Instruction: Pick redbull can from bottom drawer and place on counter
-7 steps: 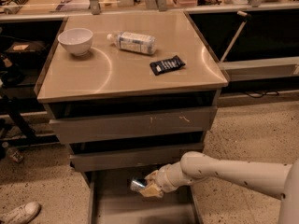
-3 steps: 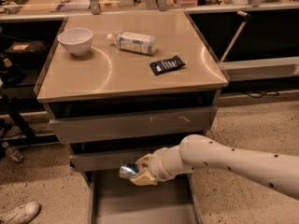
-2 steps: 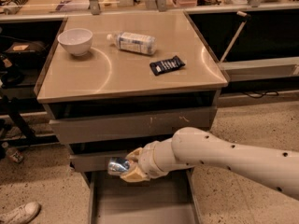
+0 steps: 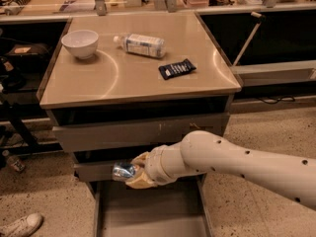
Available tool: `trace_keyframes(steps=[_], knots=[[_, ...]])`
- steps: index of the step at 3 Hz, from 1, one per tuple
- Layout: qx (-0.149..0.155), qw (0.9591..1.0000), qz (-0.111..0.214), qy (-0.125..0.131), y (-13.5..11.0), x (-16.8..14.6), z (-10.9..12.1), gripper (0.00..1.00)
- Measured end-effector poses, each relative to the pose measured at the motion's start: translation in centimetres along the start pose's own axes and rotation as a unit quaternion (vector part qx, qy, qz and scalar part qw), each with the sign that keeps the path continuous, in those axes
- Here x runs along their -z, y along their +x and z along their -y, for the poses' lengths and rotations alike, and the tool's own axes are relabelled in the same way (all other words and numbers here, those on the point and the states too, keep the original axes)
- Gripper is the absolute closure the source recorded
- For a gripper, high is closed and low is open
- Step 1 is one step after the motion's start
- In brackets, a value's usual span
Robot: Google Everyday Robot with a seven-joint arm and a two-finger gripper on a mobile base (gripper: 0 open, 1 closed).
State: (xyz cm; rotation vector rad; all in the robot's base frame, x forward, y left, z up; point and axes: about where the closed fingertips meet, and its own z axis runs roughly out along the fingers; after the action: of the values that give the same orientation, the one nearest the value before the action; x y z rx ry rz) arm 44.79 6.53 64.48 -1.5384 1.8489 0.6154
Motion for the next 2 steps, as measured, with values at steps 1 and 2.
trace_keyframes(steps=[1,2], knots=[[0.042,0.9986,0.029,0.016,-5.3,2.1,1.3,1.00],[0.086,0.9946,0.052,0.028,-10.9,4.5,2.9,1.00]])
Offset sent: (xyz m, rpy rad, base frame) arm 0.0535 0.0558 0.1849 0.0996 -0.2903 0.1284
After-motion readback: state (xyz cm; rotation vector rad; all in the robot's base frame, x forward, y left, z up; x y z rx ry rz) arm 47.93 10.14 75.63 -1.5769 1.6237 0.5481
